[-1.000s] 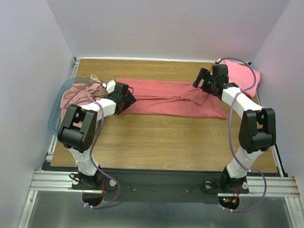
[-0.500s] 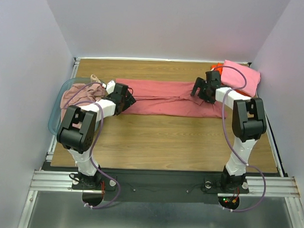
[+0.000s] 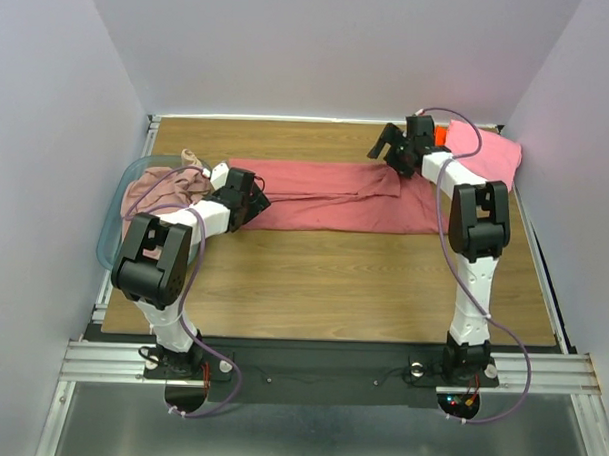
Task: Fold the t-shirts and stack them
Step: Fold the tshirt
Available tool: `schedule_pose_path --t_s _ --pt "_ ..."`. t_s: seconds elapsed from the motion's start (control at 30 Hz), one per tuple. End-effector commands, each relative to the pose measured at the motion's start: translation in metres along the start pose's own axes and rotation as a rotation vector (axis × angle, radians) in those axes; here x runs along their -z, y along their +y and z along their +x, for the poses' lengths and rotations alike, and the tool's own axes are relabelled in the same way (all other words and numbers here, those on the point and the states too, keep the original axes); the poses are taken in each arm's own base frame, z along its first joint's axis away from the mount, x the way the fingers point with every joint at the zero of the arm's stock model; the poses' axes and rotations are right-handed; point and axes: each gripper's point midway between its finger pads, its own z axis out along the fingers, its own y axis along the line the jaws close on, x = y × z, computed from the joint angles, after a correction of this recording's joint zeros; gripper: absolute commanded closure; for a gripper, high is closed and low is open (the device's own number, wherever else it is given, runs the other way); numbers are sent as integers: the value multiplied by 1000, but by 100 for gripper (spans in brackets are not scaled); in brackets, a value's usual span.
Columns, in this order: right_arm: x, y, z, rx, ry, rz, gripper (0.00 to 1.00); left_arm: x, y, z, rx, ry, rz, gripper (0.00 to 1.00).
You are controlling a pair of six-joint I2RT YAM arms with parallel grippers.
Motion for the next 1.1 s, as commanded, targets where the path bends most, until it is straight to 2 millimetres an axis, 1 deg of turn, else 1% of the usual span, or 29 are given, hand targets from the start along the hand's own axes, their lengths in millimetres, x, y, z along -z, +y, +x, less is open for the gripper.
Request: schedule_pose_path --t_s 0.0,0.07,0.13,0.17,0.23,0.3,0.33,0.37,0.43,0.47,0.53,0.57,0.63,0.67,0.7,0.77,0.8,0.9,1.0,1.07 --pt "-6 51 -30 -92 -30 -163 0 5 39 20 -43 64 -116 12" --pt "-8 61 -37 -150 -40 -174 0 6 40 21 -41 66 -114 12" --pt "-8 61 -39 -213 -58 -143 0 7 39 20 -40 62 -109 12" --pt "-7 58 -38 -278 -55 -110 0 8 38 19 -39 59 -108 12" --pt "-6 48 -43 -324 -89 -49 0 10 37 17 -38 55 -104 12" --pt "-6 37 -42 -352 -98 17 0 12 37 16 -38 50 -100 12" --pt "-5 34 -38 -351 -82 42 0 13 37 16 -39 50 -100 12" --pt "-5 26 -39 -335 -95 83 0 13 37 15 -40 48 -100 12" --pt "-3 18 -33 -307 -77 123 0 13 36 15 -42 48 -100 12" --pt "-2 7 -25 -271 -60 170 0 14 36 14 -41 48 -99 12" --pt "3 -3 -18 -236 -55 212 0 14 35 14 -42 47 -95 12" --pt "8 -11 -10 -208 -39 236 0 14 35 14 -44 49 -95 12" --pt "11 -16 -1 -179 -15 243 0 14 35 14 -49 49 -95 12" --pt "14 -20 8 -161 12 242 0 14 35 14 -50 49 -95 12" --pt "16 -20 15 -150 31 237 0 15 35 13 -48 47 -95 12" --pt "20 -18 22 -131 58 218 0 15 35 13 -48 44 -94 12" --pt "21 -19 30 -114 84 209 0 16 34 12 -45 42 -92 12" --pt "26 -13 35 -79 103 184 0 17 33 11 -46 39 -88 12" --pt "33 2 43 -58 144 117 0 17 32 9 -43 36 -85 12" --pt "36 8 45 -49 154 97 0 17 31 9 -41 36 -83 12"
